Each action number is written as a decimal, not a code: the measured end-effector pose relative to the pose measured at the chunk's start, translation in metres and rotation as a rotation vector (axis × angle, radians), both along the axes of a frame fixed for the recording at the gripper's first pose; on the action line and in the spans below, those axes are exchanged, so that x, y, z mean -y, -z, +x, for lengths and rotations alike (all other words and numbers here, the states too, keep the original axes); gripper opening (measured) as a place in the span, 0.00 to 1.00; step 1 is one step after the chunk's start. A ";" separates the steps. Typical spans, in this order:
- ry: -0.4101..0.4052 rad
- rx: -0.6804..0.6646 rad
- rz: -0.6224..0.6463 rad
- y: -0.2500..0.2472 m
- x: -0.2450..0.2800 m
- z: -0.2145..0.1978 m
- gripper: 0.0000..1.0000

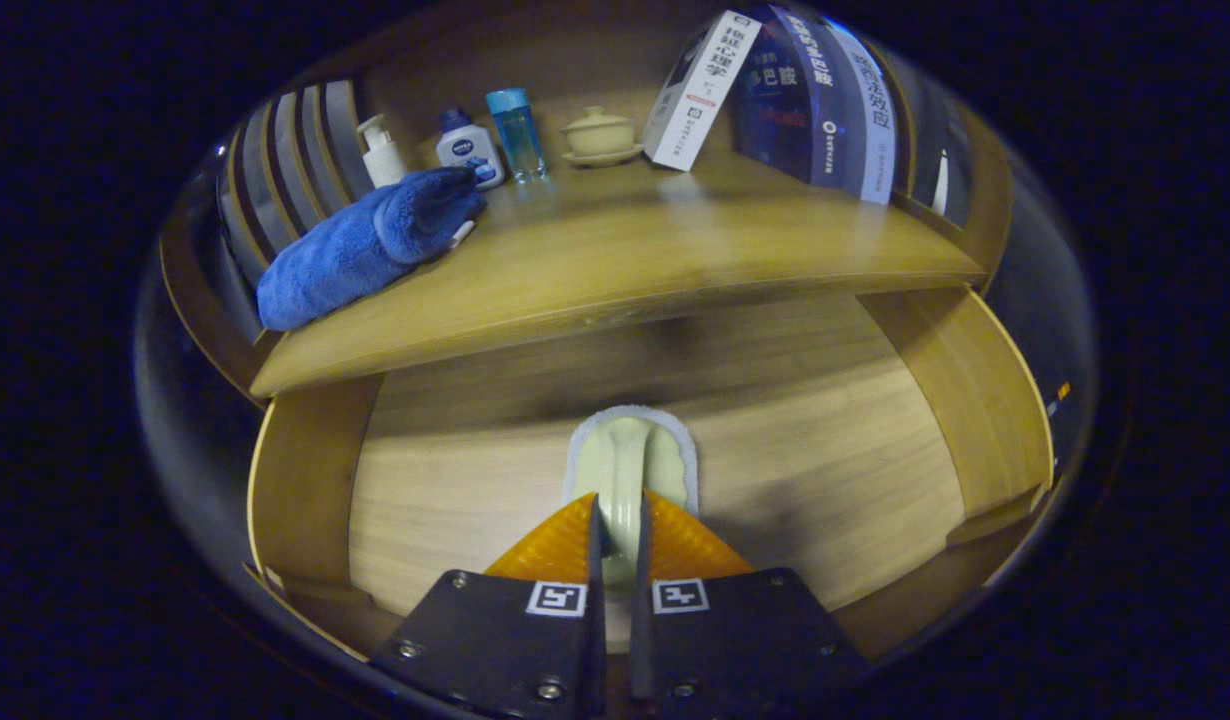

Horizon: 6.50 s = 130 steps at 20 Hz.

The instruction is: Pull open the drawer, take out the items inside it, and place them on the countertop above the cabinet.

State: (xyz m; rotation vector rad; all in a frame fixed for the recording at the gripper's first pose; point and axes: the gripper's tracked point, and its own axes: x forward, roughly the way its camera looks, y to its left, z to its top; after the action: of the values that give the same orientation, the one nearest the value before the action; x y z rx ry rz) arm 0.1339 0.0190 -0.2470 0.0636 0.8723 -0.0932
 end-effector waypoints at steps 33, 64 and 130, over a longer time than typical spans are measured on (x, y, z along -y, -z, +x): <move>-0.050 0.449 -0.035 -0.140 -0.013 0.132 0.10; -0.068 0.663 -0.062 -0.210 -0.031 -0.053 0.99; -0.046 0.702 -0.005 -0.069 -0.015 0.027 0.99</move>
State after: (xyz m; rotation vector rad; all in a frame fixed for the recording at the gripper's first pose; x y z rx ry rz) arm 0.1613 0.0343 -0.1776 0.0652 0.1718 -0.0255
